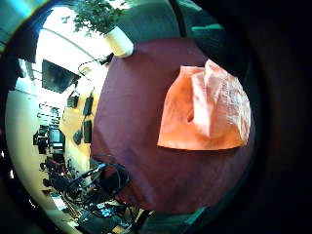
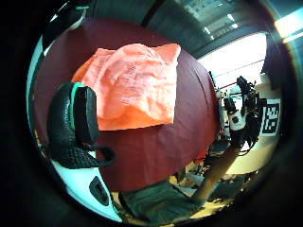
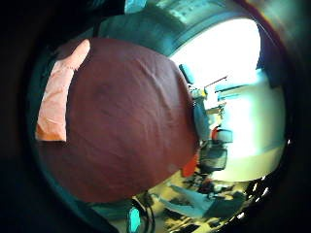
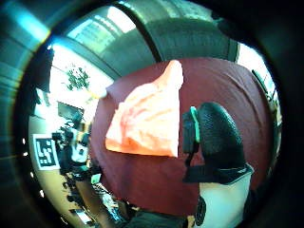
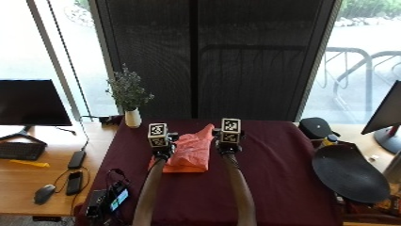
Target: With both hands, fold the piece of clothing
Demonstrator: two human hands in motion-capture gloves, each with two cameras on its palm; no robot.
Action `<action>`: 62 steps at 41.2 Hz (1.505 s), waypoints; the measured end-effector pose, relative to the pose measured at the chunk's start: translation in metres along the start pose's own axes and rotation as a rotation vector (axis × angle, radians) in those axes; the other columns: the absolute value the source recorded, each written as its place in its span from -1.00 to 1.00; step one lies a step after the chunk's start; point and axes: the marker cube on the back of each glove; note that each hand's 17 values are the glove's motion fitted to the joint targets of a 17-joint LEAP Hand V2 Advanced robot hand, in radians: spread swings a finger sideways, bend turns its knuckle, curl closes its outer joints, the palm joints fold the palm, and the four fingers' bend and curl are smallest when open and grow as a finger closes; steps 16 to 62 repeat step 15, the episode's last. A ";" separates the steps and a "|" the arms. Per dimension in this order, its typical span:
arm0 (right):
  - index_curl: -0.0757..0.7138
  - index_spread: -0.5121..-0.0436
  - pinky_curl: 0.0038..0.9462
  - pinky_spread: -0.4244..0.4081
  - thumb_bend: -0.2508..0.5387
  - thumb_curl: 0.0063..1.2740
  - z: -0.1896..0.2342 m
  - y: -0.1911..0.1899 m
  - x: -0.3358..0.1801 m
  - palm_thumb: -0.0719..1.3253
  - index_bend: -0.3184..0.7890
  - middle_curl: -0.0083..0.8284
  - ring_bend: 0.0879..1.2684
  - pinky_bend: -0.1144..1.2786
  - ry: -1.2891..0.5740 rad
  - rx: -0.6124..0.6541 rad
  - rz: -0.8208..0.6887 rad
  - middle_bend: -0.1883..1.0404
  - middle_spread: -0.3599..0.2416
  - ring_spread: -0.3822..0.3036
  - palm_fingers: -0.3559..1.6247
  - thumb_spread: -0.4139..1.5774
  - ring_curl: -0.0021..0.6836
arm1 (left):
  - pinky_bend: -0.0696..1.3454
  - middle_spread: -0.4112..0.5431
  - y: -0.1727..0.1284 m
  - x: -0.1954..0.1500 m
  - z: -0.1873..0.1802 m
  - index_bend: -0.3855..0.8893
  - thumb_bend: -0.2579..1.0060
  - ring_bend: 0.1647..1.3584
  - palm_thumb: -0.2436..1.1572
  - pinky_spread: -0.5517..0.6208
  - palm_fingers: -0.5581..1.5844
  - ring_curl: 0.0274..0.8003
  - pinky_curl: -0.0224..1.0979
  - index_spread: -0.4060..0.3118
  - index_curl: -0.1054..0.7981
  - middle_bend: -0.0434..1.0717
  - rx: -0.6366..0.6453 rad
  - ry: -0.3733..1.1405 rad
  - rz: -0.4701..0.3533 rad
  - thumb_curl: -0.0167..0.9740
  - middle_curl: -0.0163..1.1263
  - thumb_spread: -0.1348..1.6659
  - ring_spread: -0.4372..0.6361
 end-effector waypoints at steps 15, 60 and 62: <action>0.06 -0.25 -0.31 0.68 -0.33 -0.43 0.002 -0.001 0.040 0.01 -0.08 -0.25 -0.81 -0.07 -0.052 -0.002 0.063 -0.47 0.42 0.57 -0.45 0.79 -0.13 | -0.38 -0.25 0.031 0.038 -0.007 -0.16 -0.60 -0.50 0.11 0.40 -0.06 -0.20 -0.27 -0.19 0.00 -0.58 -0.143 -0.037 0.060 -0.31 -0.24 0.74 0.09; 0.06 -0.25 -0.31 0.68 -0.33 -0.43 0.002 -0.001 0.040 0.01 -0.08 -0.25 -0.81 -0.07 -0.052 -0.002 0.063 -0.47 0.42 0.57 -0.45 0.79 -0.13 | -0.38 -0.25 0.031 0.038 -0.007 -0.16 -0.60 -0.50 0.11 0.40 -0.06 -0.20 -0.27 -0.19 0.00 -0.58 -0.143 -0.037 0.060 -0.31 -0.24 0.74 0.09; 0.06 -0.25 -0.31 0.68 -0.33 -0.43 0.002 -0.001 0.040 0.01 -0.08 -0.25 -0.81 -0.07 -0.052 -0.002 0.063 -0.47 0.42 0.57 -0.45 0.79 -0.13 | -0.38 -0.25 0.031 0.038 -0.007 -0.16 -0.60 -0.50 0.11 0.40 -0.06 -0.20 -0.27 -0.19 0.00 -0.58 -0.143 -0.037 0.060 -0.31 -0.24 0.74 0.09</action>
